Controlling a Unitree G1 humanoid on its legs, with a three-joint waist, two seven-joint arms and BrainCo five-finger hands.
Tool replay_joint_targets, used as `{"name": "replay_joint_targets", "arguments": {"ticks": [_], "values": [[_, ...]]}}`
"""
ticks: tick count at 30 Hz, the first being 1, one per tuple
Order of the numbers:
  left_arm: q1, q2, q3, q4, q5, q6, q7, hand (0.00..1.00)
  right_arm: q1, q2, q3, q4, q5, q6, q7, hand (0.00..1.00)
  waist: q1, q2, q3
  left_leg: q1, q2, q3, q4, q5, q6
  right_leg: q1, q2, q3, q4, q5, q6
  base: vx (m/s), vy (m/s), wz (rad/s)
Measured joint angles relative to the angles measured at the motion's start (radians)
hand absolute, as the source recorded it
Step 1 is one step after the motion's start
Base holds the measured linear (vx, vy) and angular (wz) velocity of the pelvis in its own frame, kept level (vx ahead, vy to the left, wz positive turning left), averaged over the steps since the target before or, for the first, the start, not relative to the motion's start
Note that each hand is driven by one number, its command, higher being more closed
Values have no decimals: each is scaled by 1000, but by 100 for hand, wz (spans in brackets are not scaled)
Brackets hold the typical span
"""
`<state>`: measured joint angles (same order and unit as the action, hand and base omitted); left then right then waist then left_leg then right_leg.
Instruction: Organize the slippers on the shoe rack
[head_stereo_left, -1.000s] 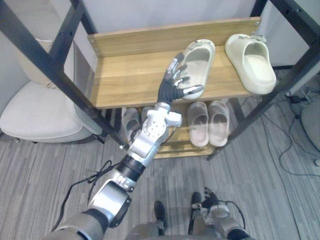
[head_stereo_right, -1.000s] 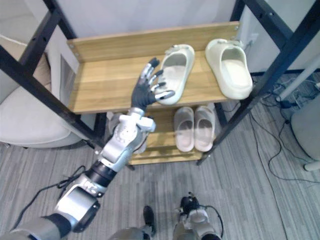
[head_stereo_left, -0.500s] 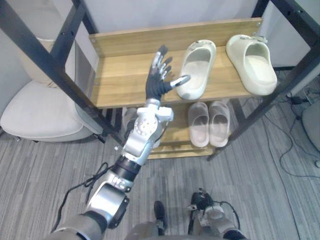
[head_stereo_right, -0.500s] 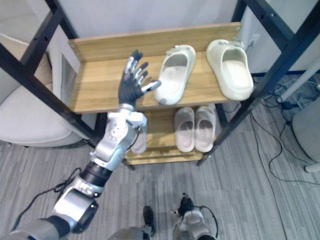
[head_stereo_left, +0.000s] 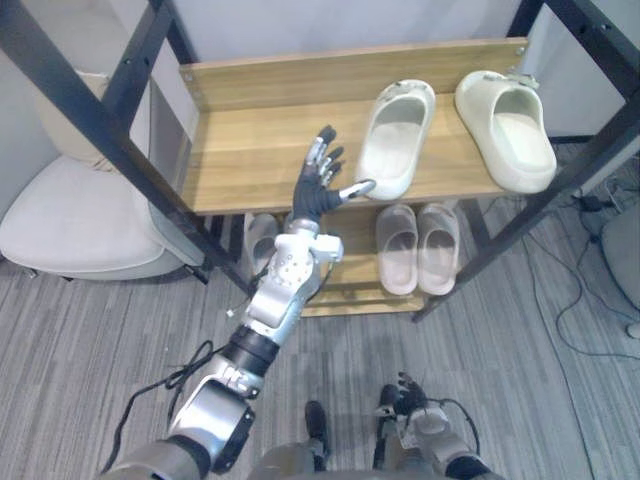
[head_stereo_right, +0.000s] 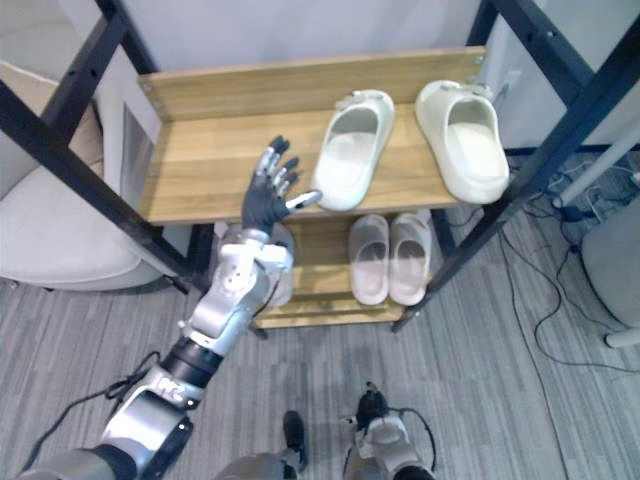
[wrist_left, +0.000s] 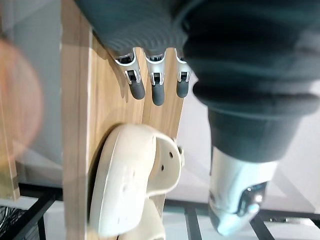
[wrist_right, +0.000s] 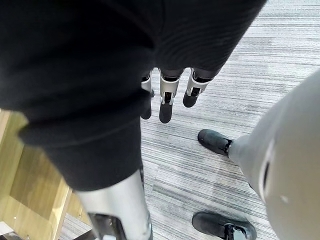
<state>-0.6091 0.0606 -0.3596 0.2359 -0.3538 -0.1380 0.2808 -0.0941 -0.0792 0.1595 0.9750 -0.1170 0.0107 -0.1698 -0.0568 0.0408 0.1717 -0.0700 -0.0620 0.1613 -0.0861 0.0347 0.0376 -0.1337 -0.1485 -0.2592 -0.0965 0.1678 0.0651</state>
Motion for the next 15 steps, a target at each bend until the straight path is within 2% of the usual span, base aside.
{"name": "replay_joint_targets", "arguments": {"ticks": [15], "values": [[-111, -48, -67, 120, 0, -1, 0, 0, -7, 0, -4, 2, 1, 1, 0, 0, -19, -10, 4, 5, 1, 26, -1, -6, -9, -7, 3, 24, 0, 1, 0, 17, 3, -5]]}}
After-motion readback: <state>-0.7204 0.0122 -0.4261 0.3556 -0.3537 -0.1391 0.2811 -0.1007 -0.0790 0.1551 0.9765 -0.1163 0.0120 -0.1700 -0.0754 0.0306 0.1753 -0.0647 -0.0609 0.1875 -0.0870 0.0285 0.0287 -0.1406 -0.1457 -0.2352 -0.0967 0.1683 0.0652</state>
